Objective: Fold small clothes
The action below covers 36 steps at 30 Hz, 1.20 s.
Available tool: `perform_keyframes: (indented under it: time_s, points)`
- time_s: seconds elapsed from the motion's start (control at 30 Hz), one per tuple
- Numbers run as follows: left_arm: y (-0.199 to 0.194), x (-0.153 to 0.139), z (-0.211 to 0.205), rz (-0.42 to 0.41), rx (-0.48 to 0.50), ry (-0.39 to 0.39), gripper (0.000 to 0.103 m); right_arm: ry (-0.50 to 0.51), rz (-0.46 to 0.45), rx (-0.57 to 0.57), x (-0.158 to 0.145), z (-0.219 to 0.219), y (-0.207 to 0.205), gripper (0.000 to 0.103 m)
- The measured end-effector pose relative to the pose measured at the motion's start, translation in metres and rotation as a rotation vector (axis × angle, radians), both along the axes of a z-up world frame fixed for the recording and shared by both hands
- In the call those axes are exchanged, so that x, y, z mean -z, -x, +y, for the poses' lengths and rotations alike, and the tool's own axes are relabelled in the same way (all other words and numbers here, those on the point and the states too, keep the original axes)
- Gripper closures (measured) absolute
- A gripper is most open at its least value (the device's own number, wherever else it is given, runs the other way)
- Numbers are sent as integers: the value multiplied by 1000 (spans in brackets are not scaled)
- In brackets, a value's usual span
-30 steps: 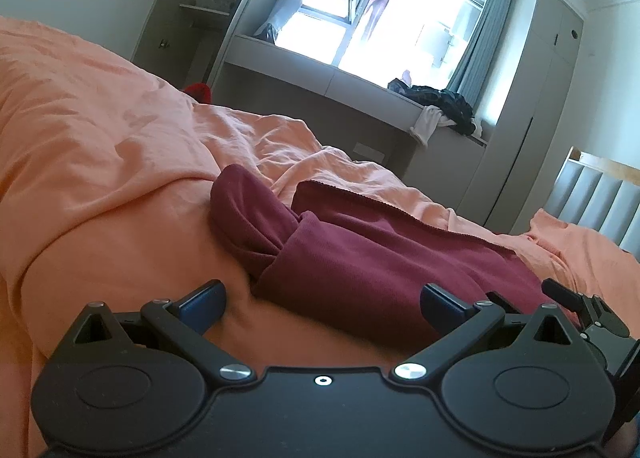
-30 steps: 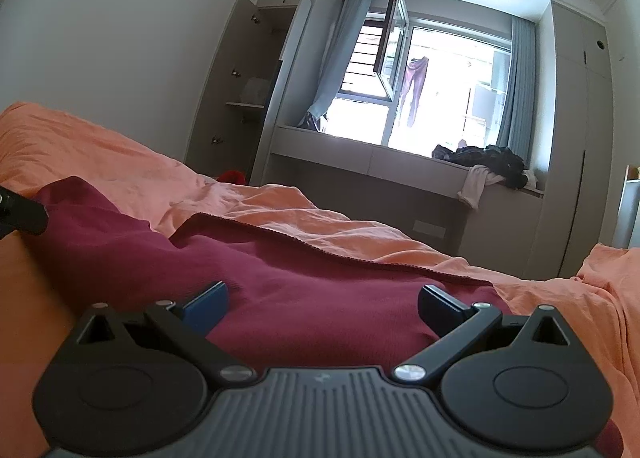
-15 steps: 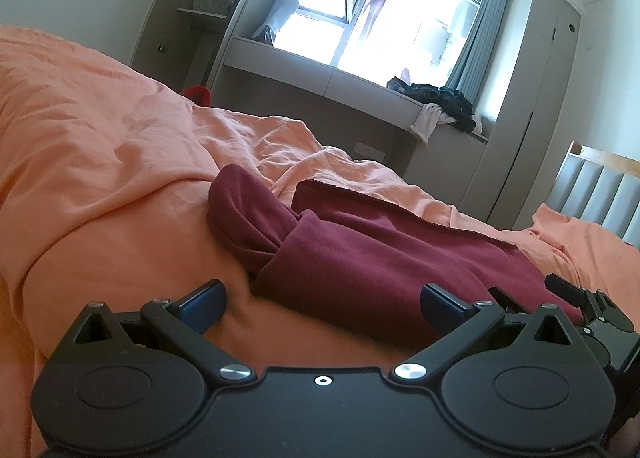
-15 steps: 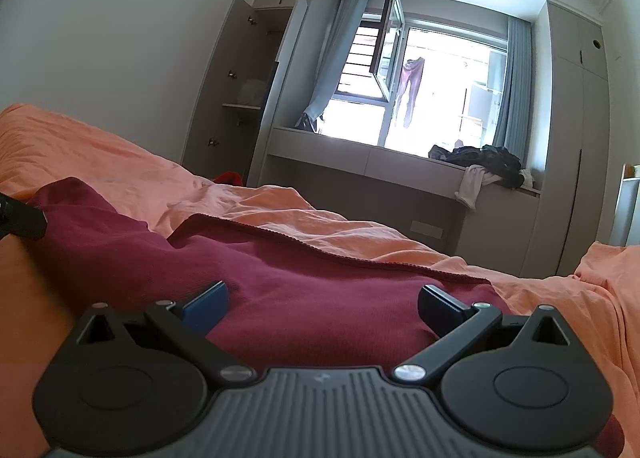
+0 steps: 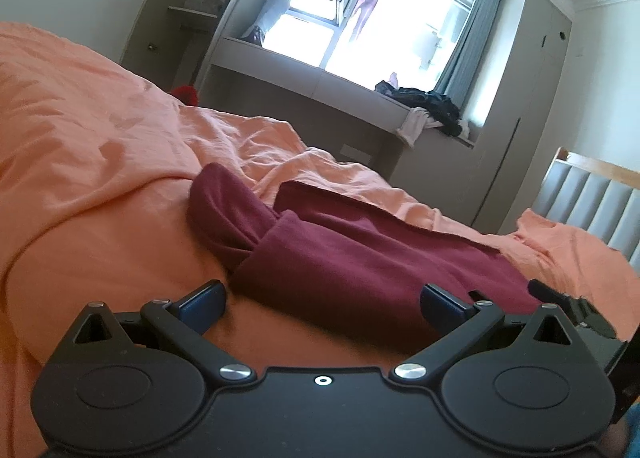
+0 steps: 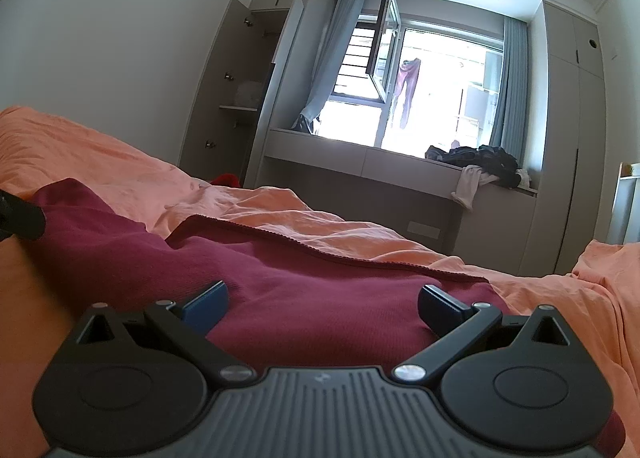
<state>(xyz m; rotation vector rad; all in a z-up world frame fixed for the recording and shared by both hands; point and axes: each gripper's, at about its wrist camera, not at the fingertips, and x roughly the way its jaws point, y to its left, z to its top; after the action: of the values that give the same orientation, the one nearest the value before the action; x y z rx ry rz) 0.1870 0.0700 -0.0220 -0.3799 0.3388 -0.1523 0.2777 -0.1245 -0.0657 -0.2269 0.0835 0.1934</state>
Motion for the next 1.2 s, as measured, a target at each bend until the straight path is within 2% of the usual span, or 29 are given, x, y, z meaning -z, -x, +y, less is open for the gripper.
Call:
perform_keyframes:
  time_s: [0.13,0.3,0.53,0.73,0.9,1.07,1.13,1.2]
  points:
    - [-9,2,1,23,94,100,1,-2,1,1,0,-1,0,0]
    - [-26,6,-1,40,59,130,1,-4,0,6,0,0,0,0]
    - [-50,2,-9,76,-40,121,1,-4,1,5,0,-1,0,0]
    - [-50,3,-13,62,-33,66,1,-10,4,15,1,4,-3,0]
    - [-56,0,-12,75,-68,95,1,-9,7,21,1,7,-4,0]
    - [-66,-9,-19,110,-114,43,8,-4,12,28,0,11,-5,0]
    - [-68,-10,-20,120,-126,26,18,-2,13,30,0,13,-6,0]
    - [-69,-11,-20,132,-133,5,23,0,16,31,0,14,-6,0]
